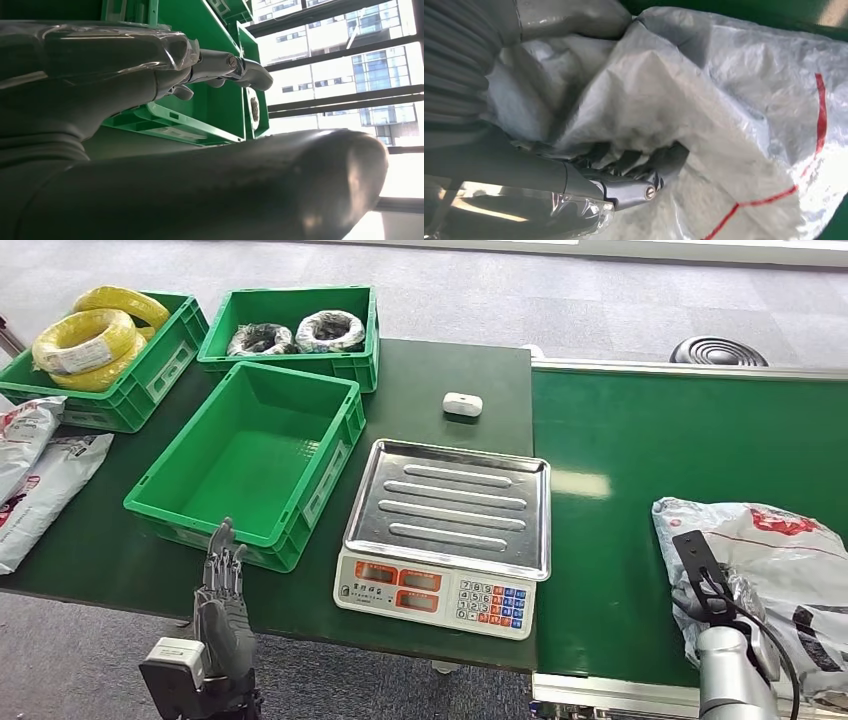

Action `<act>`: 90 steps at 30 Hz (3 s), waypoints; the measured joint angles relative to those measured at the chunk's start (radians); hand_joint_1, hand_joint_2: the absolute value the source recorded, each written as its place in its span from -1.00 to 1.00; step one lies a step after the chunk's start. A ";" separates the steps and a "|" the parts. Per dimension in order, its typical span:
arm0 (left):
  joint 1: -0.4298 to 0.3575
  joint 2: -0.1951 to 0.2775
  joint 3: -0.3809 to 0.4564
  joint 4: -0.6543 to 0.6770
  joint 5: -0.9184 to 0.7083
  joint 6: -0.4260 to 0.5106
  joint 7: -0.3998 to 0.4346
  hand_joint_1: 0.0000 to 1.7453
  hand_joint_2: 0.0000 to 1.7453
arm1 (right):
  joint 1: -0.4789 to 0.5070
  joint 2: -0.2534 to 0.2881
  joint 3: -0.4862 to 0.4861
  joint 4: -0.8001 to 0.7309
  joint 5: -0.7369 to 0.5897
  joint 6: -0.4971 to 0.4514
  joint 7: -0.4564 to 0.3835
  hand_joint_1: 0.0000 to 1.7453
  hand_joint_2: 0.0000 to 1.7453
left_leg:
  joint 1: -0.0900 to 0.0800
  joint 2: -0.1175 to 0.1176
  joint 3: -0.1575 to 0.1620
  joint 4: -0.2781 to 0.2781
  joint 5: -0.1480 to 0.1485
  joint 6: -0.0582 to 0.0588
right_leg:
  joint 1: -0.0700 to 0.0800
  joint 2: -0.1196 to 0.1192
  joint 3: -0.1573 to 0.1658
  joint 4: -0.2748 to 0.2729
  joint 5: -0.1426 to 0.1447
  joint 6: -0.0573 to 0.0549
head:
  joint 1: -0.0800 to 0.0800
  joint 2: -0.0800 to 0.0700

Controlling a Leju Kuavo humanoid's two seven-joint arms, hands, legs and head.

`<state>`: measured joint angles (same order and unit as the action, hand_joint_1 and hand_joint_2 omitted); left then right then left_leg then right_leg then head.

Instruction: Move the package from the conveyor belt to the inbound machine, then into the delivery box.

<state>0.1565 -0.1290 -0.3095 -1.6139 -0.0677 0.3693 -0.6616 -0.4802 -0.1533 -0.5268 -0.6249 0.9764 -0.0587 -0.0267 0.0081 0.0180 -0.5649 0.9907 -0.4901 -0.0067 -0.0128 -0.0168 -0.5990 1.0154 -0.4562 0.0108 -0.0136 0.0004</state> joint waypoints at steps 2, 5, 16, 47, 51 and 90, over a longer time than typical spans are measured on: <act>0.000 0.000 0.003 0.000 -0.002 0.001 0.002 -1.00 -1.00 | -0.010 -0.001 0.000 0.008 0.000 -0.004 0.000 1.00 1.00 | 0.000 0.000 0.000 0.000 0.000 0.000 | 0.000 0.000 0.000 0.000 0.000 0.000 | 0.000 0.000; 0.000 0.000 0.007 -0.001 -0.003 0.006 0.003 -1.00 -1.00 | -0.021 -0.002 0.001 0.019 -0.002 -0.016 -0.001 1.00 1.00 | 0.000 0.000 0.000 0.000 0.000 0.000 | 0.000 0.000 0.001 0.000 0.000 0.000 | 0.000 0.000; 0.008 0.000 0.015 -0.005 0.002 0.030 0.000 -1.00 -1.00 | -0.051 0.003 0.003 0.036 -0.008 -0.092 -0.001 1.00 1.00 | 0.000 -0.001 0.000 0.000 0.000 0.000 | 0.000 0.000 0.000 0.000 0.000 0.000 | 0.000 0.000; 0.018 0.006 -0.043 -0.008 0.052 0.071 -0.039 -1.00 -1.00 | 0.275 0.253 0.419 -1.079 0.373 -0.584 -0.038 0.91 1.00 | 0.002 0.000 -0.001 -0.001 -0.001 -0.001 | 0.002 0.000 0.001 0.000 -0.002 -0.001 | 0.000 0.000; -0.028 0.008 -0.050 0.015 0.050 0.022 -0.039 -1.00 -1.00 | 0.210 0.243 0.584 -0.988 0.186 -0.401 -0.262 0.96 1.00 | 0.002 0.002 0.001 -0.001 0.000 -0.002 | 0.002 0.001 0.001 0.000 -0.001 -0.002 | 0.000 0.000; -0.069 -0.011 -0.038 0.066 0.006 -0.029 -0.032 -1.00 -1.00 | 0.175 0.220 1.026 -0.722 -0.031 -0.323 -0.348 -1.00 1.00 | 0.002 -0.001 0.000 0.000 0.000 -0.002 | 0.003 -0.001 0.000 0.000 -0.002 -0.002 | 0.000 0.000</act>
<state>0.0870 -0.1399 -0.3475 -1.5484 -0.0618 0.3402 -0.6940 -0.3050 0.0665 0.4994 -1.3466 0.9449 -0.3818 -0.3749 0.0103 0.0169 -0.5645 0.9902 -0.4903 -0.0090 -0.0099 -0.0176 -0.5987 1.0157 -0.4583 0.0087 -0.0134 0.0004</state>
